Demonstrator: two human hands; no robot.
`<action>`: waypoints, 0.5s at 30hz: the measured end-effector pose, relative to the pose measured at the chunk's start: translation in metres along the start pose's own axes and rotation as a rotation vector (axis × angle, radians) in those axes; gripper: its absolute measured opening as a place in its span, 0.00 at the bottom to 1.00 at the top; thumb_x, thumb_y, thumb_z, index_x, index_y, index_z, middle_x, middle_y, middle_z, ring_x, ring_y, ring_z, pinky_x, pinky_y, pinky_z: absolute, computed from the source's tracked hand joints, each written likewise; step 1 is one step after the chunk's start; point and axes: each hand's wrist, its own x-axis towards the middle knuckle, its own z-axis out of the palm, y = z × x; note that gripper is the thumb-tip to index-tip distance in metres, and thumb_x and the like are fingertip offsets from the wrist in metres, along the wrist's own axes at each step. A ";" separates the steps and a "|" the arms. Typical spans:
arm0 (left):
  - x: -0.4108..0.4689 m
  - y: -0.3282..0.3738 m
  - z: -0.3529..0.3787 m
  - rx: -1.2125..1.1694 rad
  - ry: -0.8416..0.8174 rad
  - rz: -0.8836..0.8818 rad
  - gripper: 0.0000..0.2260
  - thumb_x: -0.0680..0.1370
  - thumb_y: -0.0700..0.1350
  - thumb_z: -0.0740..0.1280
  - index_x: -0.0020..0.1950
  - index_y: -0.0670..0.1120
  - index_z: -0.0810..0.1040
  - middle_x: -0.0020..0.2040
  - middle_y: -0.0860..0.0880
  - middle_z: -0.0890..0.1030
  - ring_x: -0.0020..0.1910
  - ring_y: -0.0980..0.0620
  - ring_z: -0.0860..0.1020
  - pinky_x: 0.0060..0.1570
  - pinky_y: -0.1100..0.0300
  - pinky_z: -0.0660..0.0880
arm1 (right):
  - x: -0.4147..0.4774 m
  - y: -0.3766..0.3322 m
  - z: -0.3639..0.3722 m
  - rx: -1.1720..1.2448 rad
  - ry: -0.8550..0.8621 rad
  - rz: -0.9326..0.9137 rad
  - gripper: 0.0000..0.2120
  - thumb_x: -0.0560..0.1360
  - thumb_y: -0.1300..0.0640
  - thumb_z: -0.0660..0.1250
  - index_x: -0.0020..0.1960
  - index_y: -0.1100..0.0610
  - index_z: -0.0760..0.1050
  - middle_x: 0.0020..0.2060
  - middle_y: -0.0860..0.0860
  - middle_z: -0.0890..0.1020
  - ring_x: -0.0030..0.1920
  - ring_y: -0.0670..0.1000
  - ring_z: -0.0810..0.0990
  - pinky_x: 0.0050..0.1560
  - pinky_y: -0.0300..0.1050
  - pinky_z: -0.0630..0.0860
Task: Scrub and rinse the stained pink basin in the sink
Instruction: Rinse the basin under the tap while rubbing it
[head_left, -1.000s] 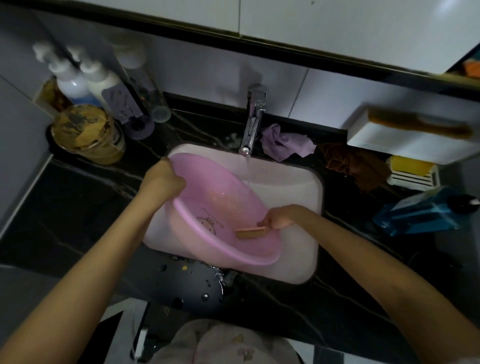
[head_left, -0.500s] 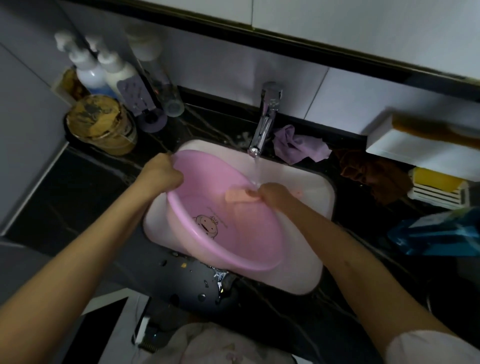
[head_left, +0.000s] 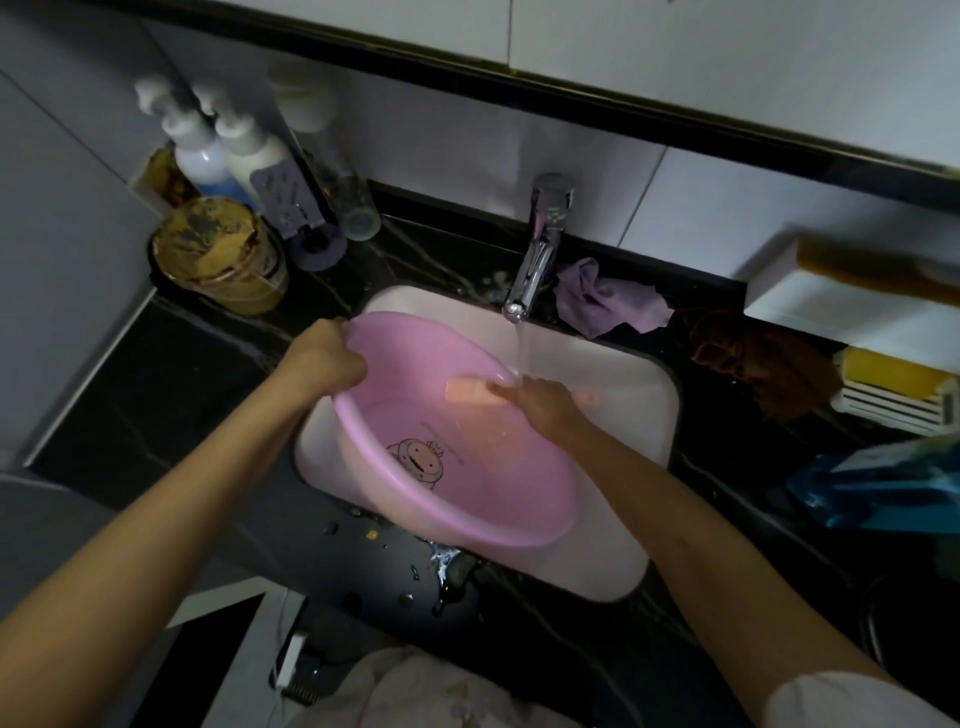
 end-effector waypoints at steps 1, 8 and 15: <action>0.000 -0.001 0.000 0.001 0.009 0.003 0.16 0.70 0.34 0.64 0.57 0.38 0.76 0.49 0.38 0.79 0.48 0.40 0.77 0.44 0.54 0.72 | 0.000 -0.001 -0.007 0.009 0.083 -0.011 0.25 0.81 0.41 0.51 0.58 0.60 0.74 0.51 0.60 0.78 0.51 0.60 0.78 0.54 0.50 0.73; -0.007 0.004 0.004 -0.023 0.066 0.004 0.18 0.70 0.34 0.64 0.60 0.39 0.74 0.50 0.39 0.78 0.48 0.40 0.77 0.45 0.52 0.73 | -0.028 0.002 -0.022 -0.419 -0.241 -0.011 0.25 0.81 0.40 0.49 0.60 0.57 0.75 0.57 0.55 0.79 0.58 0.55 0.77 0.53 0.45 0.67; -0.015 0.011 0.012 -0.041 0.114 0.036 0.19 0.72 0.34 0.63 0.63 0.38 0.73 0.48 0.41 0.75 0.46 0.44 0.73 0.43 0.54 0.68 | -0.078 0.005 -0.023 -0.051 -0.758 -0.063 0.22 0.73 0.67 0.59 0.65 0.55 0.75 0.29 0.53 0.73 0.26 0.49 0.67 0.28 0.41 0.63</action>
